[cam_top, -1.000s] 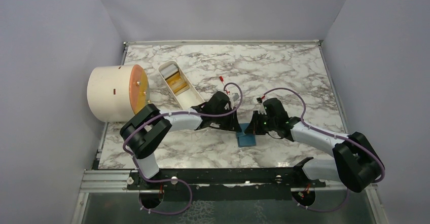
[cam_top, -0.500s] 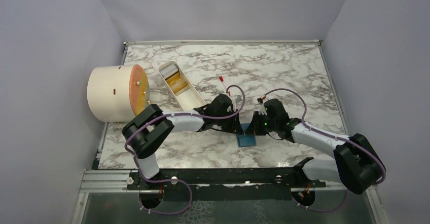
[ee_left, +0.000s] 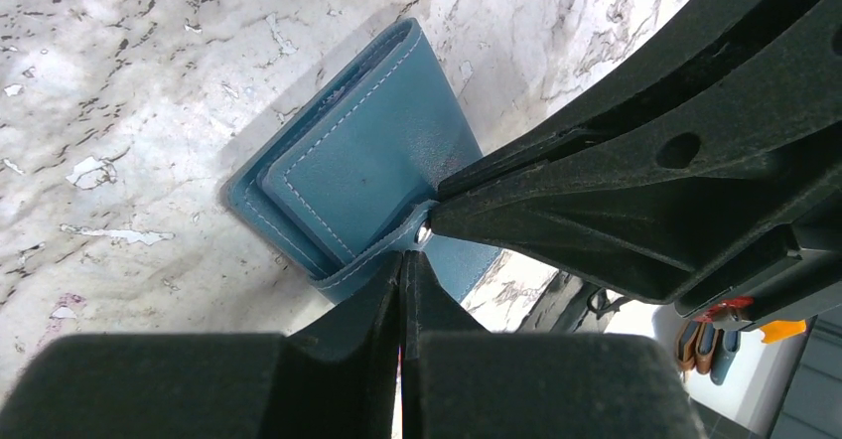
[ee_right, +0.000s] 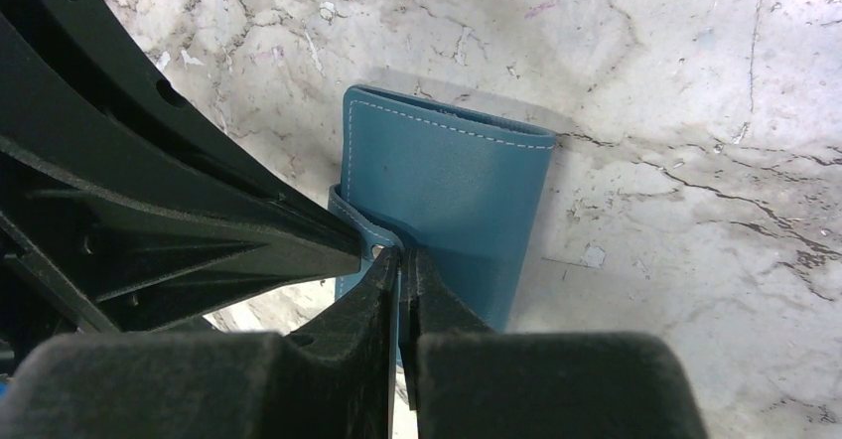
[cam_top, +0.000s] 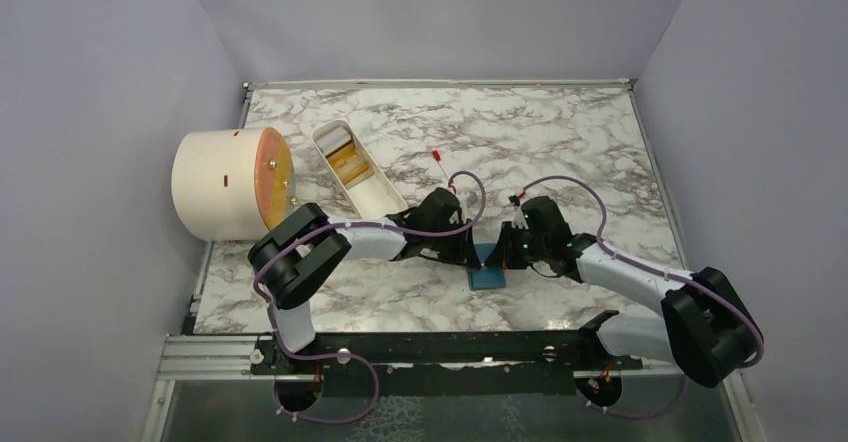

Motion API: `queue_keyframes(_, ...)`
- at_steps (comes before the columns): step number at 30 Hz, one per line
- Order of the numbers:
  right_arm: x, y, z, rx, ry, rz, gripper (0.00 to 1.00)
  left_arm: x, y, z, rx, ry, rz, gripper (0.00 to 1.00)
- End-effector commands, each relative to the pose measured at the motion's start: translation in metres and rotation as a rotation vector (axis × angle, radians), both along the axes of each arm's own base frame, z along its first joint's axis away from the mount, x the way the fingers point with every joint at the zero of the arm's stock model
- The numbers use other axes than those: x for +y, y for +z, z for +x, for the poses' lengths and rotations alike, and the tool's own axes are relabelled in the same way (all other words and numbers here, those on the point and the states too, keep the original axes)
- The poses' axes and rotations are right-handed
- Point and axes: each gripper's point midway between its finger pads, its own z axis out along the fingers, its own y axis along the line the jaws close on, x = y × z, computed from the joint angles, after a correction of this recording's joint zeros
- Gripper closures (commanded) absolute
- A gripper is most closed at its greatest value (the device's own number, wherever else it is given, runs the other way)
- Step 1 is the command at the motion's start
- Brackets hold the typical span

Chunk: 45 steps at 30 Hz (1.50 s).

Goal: Put the credit cards into the card holder
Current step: Close the card holder at the center of the board.

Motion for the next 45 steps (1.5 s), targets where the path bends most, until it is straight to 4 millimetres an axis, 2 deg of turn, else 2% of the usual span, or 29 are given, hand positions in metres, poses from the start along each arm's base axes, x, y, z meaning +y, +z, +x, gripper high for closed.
queue_keyframes(1, -0.014, -0.014, -0.007, 0.039, -0.024, -0.068, 0.97, 0.002, -0.009, 0.004, -0.024, 0.009, 0.05, 0.95)
queue_keyframes(17, -0.018, -0.025, -0.003, 0.097, -0.061, -0.125, 0.99, 0.0, -0.012, 0.008, -0.025, 0.012, 0.074, 0.95)
queue_keyframes(32, -0.025, -0.044, -0.019, 0.175, -0.055, -0.183, 0.99, 0.022, -0.04, 0.002, 0.014, 0.025, 0.219, 0.95)
queue_keyframes(45, -0.029, -0.057, -0.027, 0.238, -0.078, -0.349, 0.99, 0.044, -0.064, -0.004, 0.023, 0.022, 0.344, 0.97)
